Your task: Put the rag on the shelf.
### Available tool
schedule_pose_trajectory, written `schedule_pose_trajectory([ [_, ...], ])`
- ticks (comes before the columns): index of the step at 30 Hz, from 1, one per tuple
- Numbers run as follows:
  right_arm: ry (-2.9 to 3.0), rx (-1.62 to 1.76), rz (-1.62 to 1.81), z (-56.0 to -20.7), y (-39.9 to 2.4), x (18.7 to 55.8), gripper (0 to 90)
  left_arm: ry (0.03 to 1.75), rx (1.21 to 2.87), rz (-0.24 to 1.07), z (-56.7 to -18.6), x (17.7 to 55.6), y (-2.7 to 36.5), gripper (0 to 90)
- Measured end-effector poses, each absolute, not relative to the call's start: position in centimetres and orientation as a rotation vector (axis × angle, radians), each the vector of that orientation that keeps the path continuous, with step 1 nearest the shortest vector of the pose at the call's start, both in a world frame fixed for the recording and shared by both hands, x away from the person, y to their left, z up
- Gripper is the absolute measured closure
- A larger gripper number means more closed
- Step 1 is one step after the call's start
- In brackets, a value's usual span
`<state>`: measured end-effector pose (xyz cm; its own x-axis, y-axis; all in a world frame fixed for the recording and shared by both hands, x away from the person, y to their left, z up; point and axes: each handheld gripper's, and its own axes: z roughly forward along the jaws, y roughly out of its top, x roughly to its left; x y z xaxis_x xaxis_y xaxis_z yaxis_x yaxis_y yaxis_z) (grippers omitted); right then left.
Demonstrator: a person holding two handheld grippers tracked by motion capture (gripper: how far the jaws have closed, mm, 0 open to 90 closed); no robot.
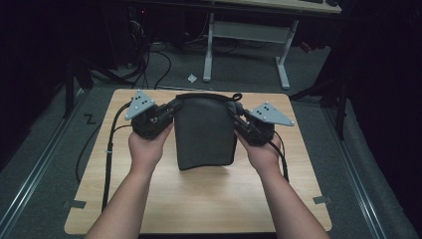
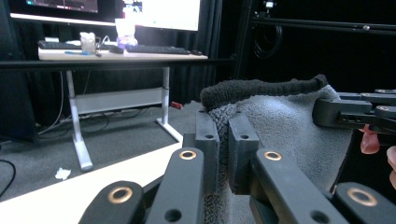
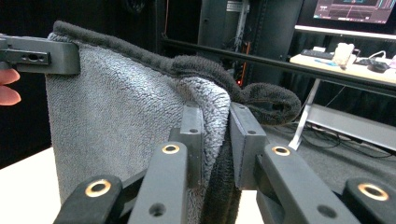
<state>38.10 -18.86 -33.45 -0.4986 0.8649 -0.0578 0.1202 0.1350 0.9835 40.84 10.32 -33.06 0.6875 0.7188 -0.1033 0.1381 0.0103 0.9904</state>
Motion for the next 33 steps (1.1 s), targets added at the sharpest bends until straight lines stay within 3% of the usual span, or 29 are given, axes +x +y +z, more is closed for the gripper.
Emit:
schedule_pose_trajectory([
  [15,1.736,0.962,1.425,-32.8,-19.0,39.8,77.9,0.728,1.533,0.558,-32.2,43.3,9.9,84.8],
  [33,1.761,1.023,1.373,-34.0,-20.7,47.6,77.6,0.778,1.583,0.564,-33.7,51.1,7.7,84.4],
])
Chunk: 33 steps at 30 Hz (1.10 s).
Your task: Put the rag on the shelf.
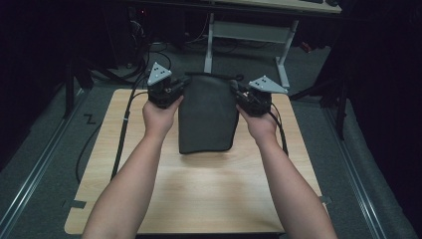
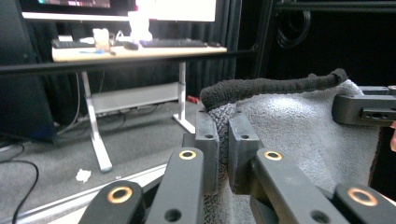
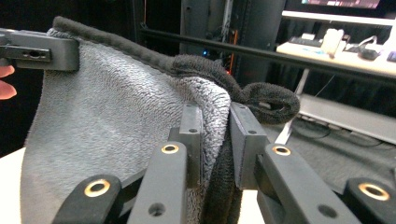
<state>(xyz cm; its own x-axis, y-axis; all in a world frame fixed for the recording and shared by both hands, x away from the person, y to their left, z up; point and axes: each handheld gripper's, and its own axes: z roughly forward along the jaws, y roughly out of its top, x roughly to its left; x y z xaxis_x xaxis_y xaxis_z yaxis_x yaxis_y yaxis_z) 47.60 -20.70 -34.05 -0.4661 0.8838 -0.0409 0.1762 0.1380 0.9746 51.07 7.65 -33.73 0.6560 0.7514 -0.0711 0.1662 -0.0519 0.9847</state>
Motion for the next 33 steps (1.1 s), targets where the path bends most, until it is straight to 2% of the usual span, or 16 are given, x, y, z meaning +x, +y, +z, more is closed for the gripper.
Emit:
schedule_pose_trajectory([
  [14,1.785,1.026,1.317,-34.9,-21.7,50.9,77.4,0.815,1.646,0.529,-35.3,53.4,6.8,83.9],
  [25,1.919,1.078,1.279,-38.4,-22.0,52.0,77.0,0.887,1.749,0.416,-39.9,54.6,7.4,85.1],
  [33,1.962,1.101,1.269,-39.3,-22.5,52.0,77.4,0.915,1.761,0.34,-41.8,54.6,7.4,85.5],
])
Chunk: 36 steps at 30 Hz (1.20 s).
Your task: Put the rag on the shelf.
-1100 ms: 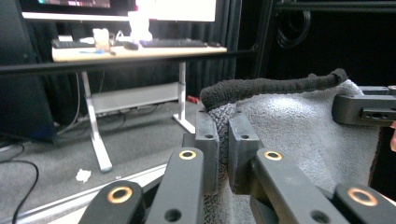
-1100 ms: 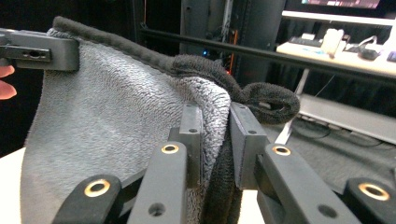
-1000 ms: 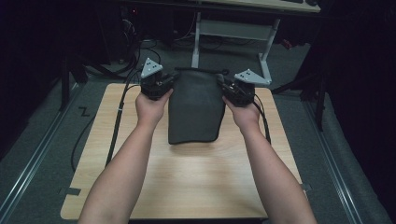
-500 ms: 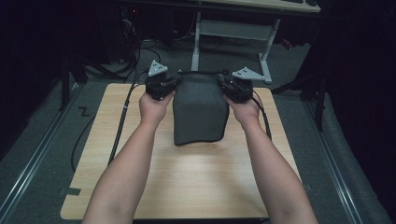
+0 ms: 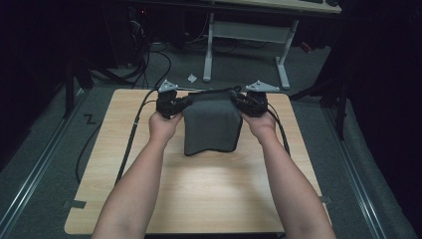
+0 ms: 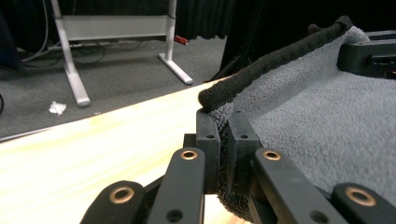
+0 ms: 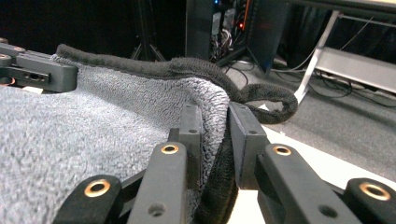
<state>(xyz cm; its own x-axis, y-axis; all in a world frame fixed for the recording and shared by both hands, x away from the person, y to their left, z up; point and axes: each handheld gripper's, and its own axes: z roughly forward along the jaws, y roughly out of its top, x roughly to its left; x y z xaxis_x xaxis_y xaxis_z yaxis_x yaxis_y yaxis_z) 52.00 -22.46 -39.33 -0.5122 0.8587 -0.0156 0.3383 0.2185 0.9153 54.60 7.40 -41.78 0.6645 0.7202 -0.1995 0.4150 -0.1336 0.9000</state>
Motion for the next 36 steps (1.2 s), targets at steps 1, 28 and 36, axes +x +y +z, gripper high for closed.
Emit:
schedule_pose_trajectory([
  [1,1.97,1.101,1.259,-39.5,-22.5,52.0,77.4,0.919,1.766,0.332,-42.0,54.6,7.4,85.5],
  [28,2.03,1.23,1.329,-43.5,-23.2,52.1,75.9,0.957,1.78,0.209,-45.6,53.9,8.1,85.2],
  [36,2.04,1.249,1.321,-44.0,-23.2,52.2,75.2,0.955,1.784,0.171,-46.6,53.6,8.3,85.0],
])
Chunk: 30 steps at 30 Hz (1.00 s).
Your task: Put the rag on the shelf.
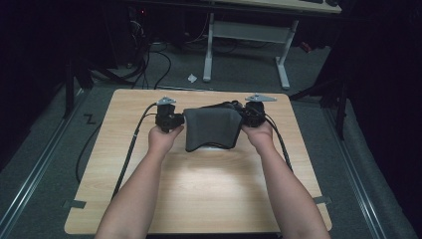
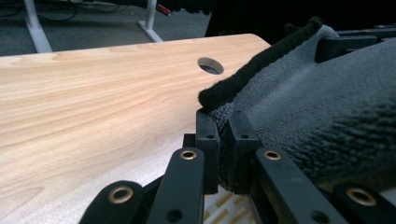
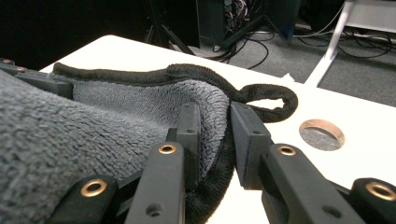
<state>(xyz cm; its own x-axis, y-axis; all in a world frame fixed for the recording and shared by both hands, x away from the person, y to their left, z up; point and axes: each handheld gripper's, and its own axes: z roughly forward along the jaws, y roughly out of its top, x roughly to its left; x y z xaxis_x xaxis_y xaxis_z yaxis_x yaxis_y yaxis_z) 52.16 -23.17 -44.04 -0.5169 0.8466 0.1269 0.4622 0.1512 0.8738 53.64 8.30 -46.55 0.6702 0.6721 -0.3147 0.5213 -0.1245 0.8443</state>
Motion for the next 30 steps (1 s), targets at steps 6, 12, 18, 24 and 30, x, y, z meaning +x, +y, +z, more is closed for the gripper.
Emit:
schedule_pose_trajectory([
  [6,2.041,1.275,1.329,-44.6,-23.2,52.2,73.7,0.957,1.789,0.172,-46.9,53.5,8.4,84.9],
  [12,2.006,1.335,1.291,-44.4,-23.7,52.3,61.2,0.984,1.772,0.162,-46.9,53.5,8.7,77.0],
  [18,1.961,1.336,1.247,-43.7,-24.1,52.3,54.1,1.008,1.76,0.204,-46.3,53.5,8.9,69.9],
  [24,1.932,1.323,1.244,-42.7,-24.8,52.3,52.2,1.063,1.753,0.242,-46.2,53.6,9.6,63.3],
  [30,1.927,1.317,1.215,-42.6,-25.1,52.2,51.4,1.073,1.739,0.271,-46.1,53.5,10.4,59.2],
])
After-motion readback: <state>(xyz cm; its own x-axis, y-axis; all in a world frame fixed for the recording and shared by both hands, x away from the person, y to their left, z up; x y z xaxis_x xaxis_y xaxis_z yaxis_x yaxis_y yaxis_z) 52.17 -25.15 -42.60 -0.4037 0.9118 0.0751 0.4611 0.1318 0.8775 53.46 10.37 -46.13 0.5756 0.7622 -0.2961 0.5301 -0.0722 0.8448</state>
